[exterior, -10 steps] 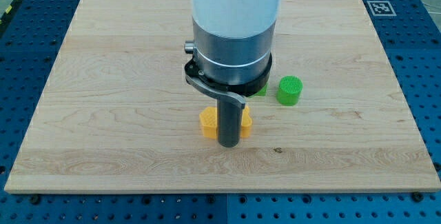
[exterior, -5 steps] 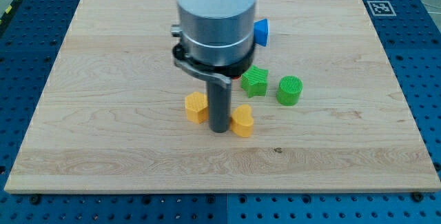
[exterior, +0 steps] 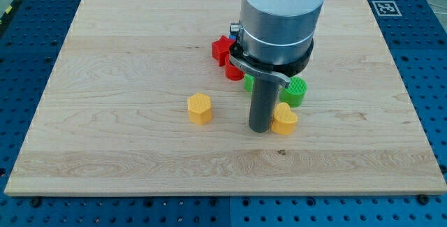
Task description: Separate the yellow blocks
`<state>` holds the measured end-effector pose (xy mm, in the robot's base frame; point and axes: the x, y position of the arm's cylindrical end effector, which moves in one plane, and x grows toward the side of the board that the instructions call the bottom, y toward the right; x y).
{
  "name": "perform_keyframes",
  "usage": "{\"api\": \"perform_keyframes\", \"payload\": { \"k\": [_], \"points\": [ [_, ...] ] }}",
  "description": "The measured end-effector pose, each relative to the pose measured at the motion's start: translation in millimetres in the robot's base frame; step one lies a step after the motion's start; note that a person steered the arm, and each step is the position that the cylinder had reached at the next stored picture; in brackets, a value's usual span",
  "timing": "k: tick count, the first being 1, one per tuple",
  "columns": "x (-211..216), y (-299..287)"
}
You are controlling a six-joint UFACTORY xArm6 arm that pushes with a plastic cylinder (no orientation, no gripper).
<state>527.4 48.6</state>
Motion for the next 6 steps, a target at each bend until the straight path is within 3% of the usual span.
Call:
{"api": "perform_keyframes", "payload": {
  "k": [4,6],
  "points": [
    [-0.1,59.8],
    [0.2,60.5]
  ]
}}
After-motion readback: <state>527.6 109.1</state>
